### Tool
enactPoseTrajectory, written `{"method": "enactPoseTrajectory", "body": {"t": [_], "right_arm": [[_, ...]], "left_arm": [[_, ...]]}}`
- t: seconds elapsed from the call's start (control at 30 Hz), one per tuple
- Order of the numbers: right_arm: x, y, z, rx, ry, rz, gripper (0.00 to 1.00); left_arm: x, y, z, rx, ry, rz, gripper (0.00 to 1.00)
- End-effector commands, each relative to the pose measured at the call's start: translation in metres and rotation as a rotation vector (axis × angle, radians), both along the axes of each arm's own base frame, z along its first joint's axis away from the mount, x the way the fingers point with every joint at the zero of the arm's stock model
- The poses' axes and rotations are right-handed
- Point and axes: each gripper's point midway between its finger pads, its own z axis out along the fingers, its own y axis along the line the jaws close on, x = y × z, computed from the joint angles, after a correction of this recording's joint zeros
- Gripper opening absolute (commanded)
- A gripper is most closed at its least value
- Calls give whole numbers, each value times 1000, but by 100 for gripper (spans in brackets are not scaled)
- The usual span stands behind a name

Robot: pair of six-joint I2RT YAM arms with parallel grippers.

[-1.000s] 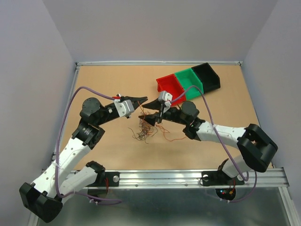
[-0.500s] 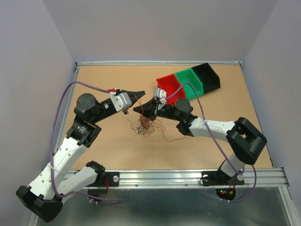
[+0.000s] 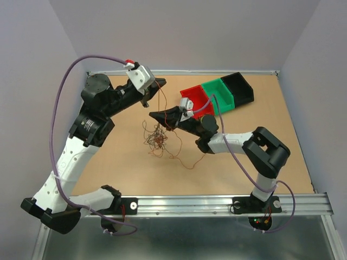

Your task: Untangle the cables

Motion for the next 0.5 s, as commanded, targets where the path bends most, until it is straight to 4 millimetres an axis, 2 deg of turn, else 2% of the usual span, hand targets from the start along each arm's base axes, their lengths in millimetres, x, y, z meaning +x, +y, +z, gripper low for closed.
{"method": "enactPoseTrajectory", "body": {"t": [0.0, 0.03, 0.1, 0.13, 0.17, 0.23, 0.37, 0.43, 0.47], "right_arm": [[6, 16, -149, -305, 297, 42, 4], [6, 16, -153, -305, 301, 42, 6], [7, 16, -163, -310, 317, 39, 16], [7, 17, -165, -309, 318, 40, 17], [7, 17, -170, -313, 333, 37, 14], [10, 16, -175, -315, 343, 23, 0], [10, 12, -193, -338, 364, 4, 0], [9, 8, -197, -334, 368, -9, 6], [7, 5, -199, -328, 371, -13, 13]], "left_arm": [[-70, 50, 185, -333, -514, 46, 0], [-71, 52, 188, -341, -515, 52, 0], [-71, 55, 191, -352, -517, 67, 0], [-72, 56, 194, -357, -523, 70, 0], [-72, 58, 195, -361, -524, 79, 0], [-74, 61, 199, -370, -532, 86, 0], [-73, 74, 212, -402, -557, 151, 0], [-70, 78, 216, -411, -559, 181, 0], [-67, 76, 212, -401, -554, 184, 0]]}}
